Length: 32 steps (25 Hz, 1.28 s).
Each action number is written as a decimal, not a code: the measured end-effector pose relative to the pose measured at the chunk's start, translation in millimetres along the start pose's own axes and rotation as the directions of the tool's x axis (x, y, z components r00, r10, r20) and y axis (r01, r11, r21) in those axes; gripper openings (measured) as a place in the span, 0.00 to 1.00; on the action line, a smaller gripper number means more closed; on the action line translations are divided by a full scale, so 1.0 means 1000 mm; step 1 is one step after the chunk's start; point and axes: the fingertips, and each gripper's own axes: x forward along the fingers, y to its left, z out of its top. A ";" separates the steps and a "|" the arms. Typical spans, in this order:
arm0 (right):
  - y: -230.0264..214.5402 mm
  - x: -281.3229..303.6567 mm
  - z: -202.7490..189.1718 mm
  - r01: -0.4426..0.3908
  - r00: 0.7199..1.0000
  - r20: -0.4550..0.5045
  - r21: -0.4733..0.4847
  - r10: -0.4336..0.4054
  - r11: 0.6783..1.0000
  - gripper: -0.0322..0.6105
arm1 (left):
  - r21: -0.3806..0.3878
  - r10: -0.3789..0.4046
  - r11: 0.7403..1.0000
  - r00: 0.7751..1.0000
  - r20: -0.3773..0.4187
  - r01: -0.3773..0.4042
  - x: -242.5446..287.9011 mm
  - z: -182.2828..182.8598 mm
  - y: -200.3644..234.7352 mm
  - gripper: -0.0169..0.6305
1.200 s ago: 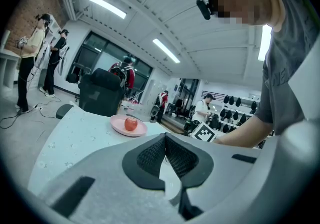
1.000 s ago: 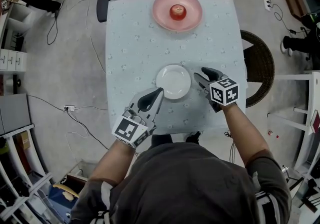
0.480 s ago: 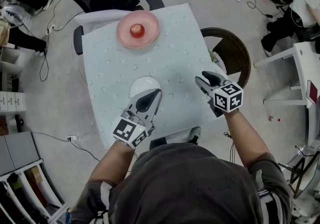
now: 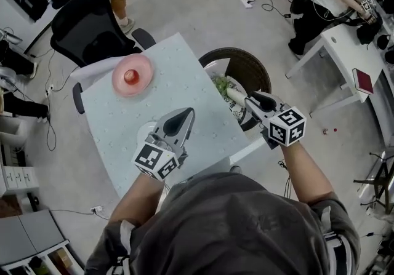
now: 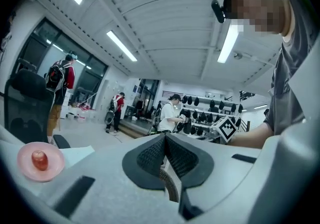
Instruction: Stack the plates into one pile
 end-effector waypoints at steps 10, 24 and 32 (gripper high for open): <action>-0.028 -0.117 0.060 0.132 0.980 0.169 -0.162 -0.104 0.978 0.06 | 0.029 -0.109 0.994 0.994 0.023 0.108 0.055 0.049 -0.061 0.03; -0.033 -0.186 0.098 0.188 0.944 0.299 -0.142 -0.139 0.972 0.04 | 0.065 -0.155 0.986 0.987 0.051 0.152 0.057 0.085 -0.087 0.03; -0.031 -0.184 0.094 0.180 0.950 0.283 -0.146 -0.133 0.973 0.04 | 0.062 -0.152 0.987 0.987 0.041 0.149 0.055 0.082 -0.089 0.03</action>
